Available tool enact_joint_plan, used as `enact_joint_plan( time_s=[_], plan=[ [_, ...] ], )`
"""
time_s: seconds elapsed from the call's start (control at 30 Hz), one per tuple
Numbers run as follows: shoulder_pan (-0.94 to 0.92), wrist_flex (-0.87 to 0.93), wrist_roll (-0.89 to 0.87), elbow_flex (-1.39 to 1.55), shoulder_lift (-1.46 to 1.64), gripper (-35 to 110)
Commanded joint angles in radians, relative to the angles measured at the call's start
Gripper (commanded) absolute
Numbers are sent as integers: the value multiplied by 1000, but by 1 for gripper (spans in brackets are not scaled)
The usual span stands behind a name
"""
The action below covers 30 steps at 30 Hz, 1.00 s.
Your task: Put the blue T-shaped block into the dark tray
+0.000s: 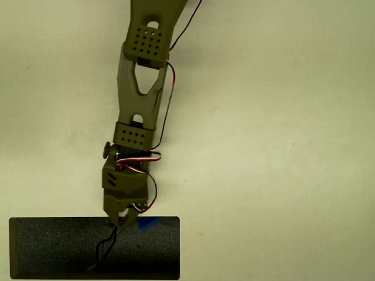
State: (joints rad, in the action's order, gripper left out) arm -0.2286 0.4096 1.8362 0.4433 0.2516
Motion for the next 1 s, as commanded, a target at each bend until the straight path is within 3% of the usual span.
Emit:
enact_joint_plan(
  time_s=[0.0, 0.17, 0.47, 0.97],
  plan=[
    [-49, -11, 41, -11, 43, 0],
    [-55, -126, 11, -6, -2, 0],
    [66, -686, -101, -58, -209, 0],
    [224, -874, -179, -222, -405, 0]
  ],
)
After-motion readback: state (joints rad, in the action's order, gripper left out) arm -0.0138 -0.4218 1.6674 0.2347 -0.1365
